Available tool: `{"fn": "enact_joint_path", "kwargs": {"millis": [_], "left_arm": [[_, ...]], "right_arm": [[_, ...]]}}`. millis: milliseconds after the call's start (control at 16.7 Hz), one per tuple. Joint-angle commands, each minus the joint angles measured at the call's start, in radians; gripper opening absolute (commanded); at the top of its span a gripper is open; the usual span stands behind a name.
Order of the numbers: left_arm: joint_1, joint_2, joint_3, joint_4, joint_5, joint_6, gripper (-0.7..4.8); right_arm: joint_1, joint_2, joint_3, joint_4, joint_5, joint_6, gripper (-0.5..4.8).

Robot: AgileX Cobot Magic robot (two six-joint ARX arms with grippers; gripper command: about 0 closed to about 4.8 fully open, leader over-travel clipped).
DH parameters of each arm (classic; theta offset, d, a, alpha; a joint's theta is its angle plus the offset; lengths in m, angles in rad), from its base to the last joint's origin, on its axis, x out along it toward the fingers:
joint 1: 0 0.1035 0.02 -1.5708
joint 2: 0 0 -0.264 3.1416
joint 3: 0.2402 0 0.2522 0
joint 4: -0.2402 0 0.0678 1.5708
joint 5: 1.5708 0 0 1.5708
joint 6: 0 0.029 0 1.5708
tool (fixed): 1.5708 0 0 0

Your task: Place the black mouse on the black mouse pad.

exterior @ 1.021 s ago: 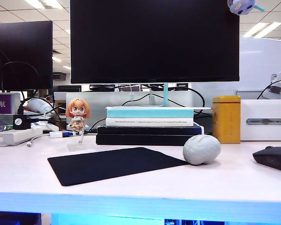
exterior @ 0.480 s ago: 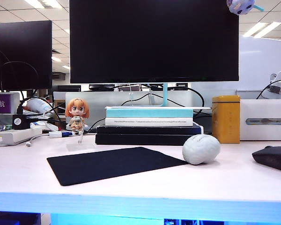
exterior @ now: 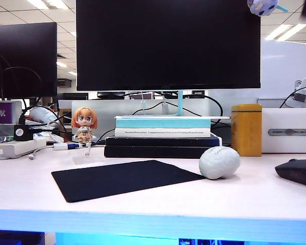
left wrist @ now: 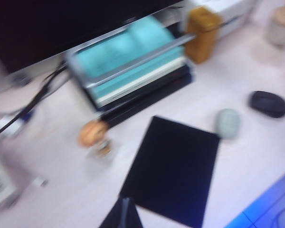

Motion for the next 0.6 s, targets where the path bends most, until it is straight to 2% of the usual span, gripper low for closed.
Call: {"fn": "enact_joint_path", "kwargs": {"millis": [60,180,360,420,480,540,601], "left_arm": [[-0.026,0.013,0.005,0.015,0.057,0.003,-0.06],[-0.026,0.018,0.005,0.009,0.153,0.000,-0.06],[-0.026,0.020,0.005,0.017,0.163,0.001,-0.06],[-0.026,0.020,0.005,0.021,0.163,0.001,-0.06],[-0.026,0.021,0.005,0.025,0.163,0.001,-0.06],[-0.026,0.021,0.005,0.026,0.163,0.001,-0.06],[-0.026,0.023,0.005,0.026,0.168,0.004,-0.05]], "right_arm": [[0.040,0.083,0.005,-0.068,0.048,-0.050,-0.01],[0.045,0.138,0.005,-0.100,0.051,-0.077,-0.01],[0.045,0.232,0.005,-0.176,0.060,-0.083,0.00],[0.045,0.272,0.005,-0.216,0.061,-0.121,0.97],[0.050,0.303,0.005,-0.245,0.060,-0.140,3.73],[0.050,0.335,0.005,-0.263,0.059,-0.142,4.79],[0.050,0.375,0.005,-0.274,0.059,-0.142,4.79]]}}
